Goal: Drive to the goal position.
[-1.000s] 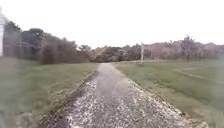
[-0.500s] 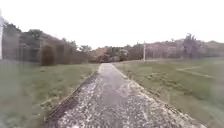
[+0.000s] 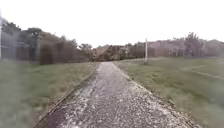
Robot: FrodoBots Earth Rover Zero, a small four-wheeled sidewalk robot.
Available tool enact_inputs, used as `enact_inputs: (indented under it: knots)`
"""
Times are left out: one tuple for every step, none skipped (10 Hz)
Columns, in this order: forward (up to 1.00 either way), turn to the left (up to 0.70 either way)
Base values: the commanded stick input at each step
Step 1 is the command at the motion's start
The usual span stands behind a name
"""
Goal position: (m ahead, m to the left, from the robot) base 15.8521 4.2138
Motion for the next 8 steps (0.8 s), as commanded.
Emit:
enact_inputs:
  knots:
    - [1.00,0.00]
    - [1.00,0.00]
    - [1.00,0.00]
    - [1.00,0.00]
    - [1.00,0.00]
    - [1.00,0.00]
    - [1.00,0.00]
    - [1.00,0.00]
